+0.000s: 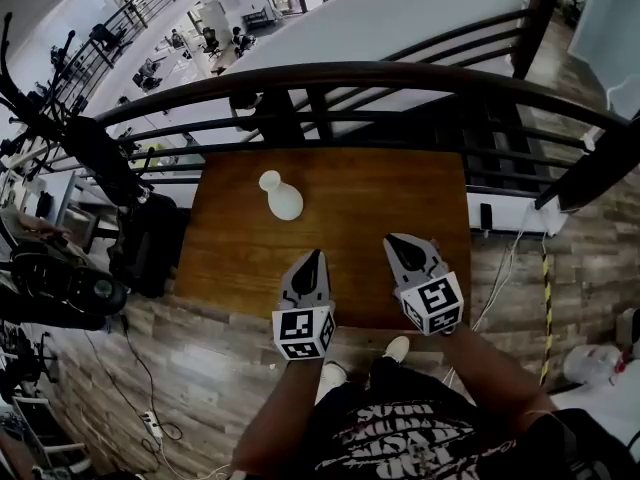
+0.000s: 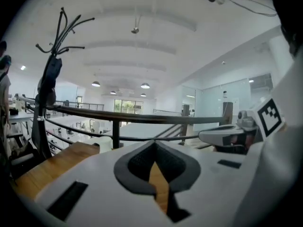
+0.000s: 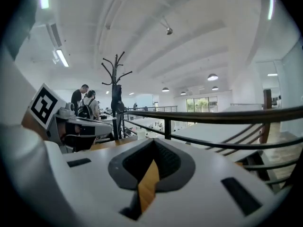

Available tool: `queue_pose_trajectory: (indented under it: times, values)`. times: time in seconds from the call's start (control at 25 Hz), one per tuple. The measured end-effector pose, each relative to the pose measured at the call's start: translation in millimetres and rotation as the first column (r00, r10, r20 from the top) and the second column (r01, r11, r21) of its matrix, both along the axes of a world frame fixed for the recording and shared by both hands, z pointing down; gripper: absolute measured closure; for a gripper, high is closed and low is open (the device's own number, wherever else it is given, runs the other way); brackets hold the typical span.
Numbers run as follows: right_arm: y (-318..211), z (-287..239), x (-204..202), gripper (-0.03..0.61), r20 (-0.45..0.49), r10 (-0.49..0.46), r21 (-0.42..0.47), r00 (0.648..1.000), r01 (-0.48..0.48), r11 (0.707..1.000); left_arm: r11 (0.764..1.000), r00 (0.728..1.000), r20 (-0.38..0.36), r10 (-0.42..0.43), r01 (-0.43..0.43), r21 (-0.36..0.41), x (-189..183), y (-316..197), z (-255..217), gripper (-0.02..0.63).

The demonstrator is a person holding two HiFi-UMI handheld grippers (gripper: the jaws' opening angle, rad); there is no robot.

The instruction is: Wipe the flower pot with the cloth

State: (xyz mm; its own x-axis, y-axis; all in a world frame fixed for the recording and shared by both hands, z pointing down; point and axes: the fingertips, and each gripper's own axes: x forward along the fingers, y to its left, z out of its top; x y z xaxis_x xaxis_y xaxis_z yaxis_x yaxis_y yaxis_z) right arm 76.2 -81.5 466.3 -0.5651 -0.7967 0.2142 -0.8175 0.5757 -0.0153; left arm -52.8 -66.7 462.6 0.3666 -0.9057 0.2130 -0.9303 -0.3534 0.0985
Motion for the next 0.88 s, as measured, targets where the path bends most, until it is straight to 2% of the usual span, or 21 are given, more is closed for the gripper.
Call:
queue_pose_trajectory:
  times: [0.08, 0.2, 0.56, 0.88]
  values:
    - [15, -4, -13, 0.58, -0.021, -0.002, 0.042, 1.0, 0.003, 0.999, 0.999, 1.0, 0.013, -0.019, 0.019, 0.038, -12, 9, -8, 0.615]
    - [31, -1, -26, 0.58, -0.03, -0.003, 0.047, 1.0, 0.004, 0.999, 0.998, 1.0, 0.004, -0.026, 0.026, 0.062, -25, 20, -14, 0.615]
    - [41, 2, -41, 0.58, -0.057, 0.013, -0.008, 0.998, -0.014, 1.0, 0.999, 1.0, -0.021, -0.006, 0.007, 0.037, -49, 42, -6, 0.615]
    - [46, -1, -53, 0.58, -0.068, 0.016, -0.007, 0.998, -0.016, 1.0, 0.999, 1.0, -0.025, -0.007, 0.008, 0.035, -61, 47, -8, 0.615]
